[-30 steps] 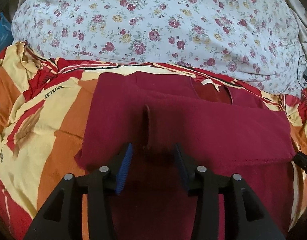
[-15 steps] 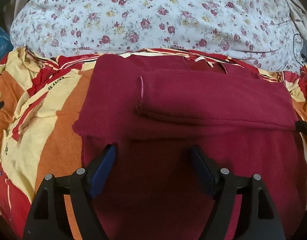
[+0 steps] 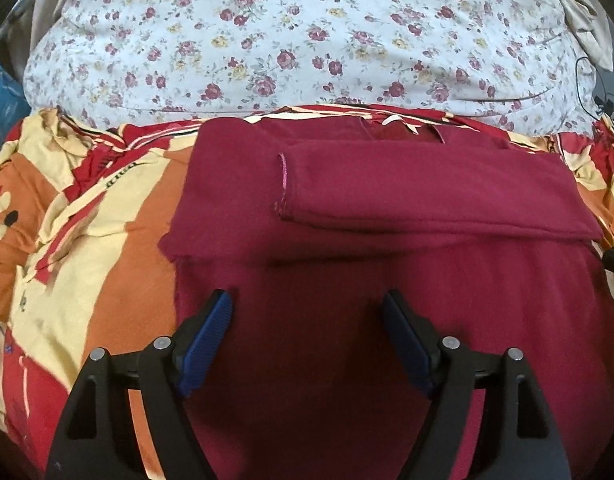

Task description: Fold small clothes

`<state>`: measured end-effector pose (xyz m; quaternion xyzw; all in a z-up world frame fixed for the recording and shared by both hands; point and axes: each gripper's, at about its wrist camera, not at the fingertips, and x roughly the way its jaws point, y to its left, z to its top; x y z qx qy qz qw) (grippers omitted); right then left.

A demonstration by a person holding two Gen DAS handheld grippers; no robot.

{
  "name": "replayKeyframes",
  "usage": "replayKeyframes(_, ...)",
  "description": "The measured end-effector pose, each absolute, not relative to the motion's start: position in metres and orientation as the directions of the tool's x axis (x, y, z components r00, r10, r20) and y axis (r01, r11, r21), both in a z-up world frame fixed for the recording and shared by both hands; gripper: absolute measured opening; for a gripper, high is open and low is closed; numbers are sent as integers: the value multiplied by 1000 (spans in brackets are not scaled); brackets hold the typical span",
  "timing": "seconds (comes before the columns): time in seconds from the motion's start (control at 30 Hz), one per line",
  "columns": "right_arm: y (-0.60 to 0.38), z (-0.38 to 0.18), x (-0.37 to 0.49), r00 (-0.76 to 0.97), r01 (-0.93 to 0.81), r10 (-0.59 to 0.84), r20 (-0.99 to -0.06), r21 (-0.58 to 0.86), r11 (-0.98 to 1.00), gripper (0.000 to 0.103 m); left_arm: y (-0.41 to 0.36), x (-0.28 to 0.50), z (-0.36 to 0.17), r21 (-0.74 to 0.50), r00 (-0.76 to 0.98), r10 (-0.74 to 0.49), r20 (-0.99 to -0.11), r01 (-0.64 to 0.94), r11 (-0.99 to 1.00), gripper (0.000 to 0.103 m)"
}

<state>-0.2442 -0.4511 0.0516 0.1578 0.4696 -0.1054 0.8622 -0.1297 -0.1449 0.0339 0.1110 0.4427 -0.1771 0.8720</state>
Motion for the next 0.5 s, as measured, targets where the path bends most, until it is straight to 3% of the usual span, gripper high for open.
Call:
replayKeyframes(0.2, -435, 53, -265, 536, 269, 83, -840, 263, 926, 55, -131, -154, 42, 45, 557, -213, -803, 412, 910, 70)
replayKeyframes(0.5, -413, 38, -274, 530, 266, 64, -846, 238, 934, 59, -112, -177, 52, 40, 568, -216, -794, 404, 914, 70)
